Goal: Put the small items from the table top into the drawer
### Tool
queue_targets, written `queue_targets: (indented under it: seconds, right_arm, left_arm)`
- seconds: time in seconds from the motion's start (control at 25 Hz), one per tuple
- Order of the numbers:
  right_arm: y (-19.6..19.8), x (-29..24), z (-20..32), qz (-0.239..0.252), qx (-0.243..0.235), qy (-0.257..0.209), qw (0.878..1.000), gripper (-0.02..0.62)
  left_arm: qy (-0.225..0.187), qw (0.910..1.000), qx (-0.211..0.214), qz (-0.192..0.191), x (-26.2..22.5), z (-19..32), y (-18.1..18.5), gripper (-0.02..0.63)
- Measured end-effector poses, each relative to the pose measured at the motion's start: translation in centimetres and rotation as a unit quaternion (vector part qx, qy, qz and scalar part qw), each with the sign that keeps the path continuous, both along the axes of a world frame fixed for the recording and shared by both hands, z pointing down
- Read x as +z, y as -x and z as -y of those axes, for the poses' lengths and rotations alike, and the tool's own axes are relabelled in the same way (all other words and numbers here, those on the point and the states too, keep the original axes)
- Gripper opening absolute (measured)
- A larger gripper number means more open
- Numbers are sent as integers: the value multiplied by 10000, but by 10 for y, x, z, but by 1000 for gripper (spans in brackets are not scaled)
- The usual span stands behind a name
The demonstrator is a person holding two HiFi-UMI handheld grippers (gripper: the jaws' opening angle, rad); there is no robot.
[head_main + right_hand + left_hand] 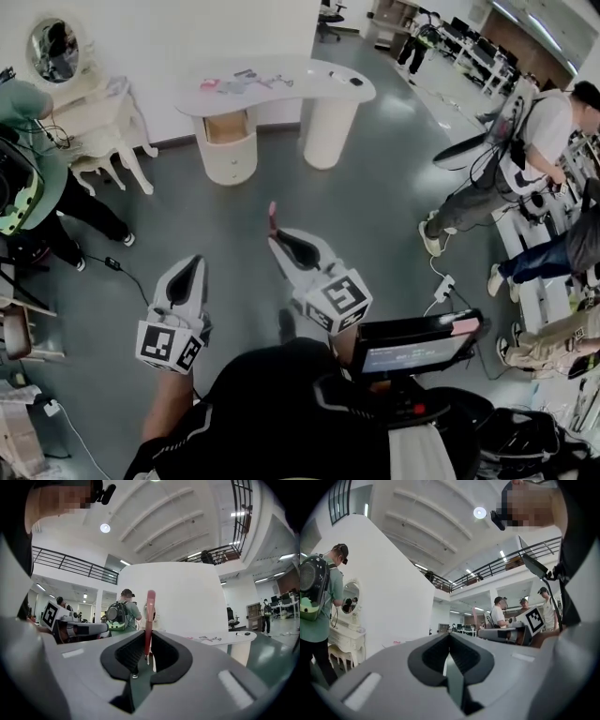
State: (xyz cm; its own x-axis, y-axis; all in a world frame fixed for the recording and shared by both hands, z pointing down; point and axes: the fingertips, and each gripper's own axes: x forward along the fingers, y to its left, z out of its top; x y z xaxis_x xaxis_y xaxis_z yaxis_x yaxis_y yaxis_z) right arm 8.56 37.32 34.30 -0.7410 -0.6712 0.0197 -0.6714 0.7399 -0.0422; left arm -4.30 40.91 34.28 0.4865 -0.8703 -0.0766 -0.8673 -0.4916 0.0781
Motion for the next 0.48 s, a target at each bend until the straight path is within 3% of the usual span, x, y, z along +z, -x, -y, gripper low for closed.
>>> queue_targets:
  seconds: [0.48]
  right_arm:
    - [-31,-6,100,41,-223,-134,9997,44]
  left_arm:
    - [144,9999,-32,72,-4,105,-38,0]
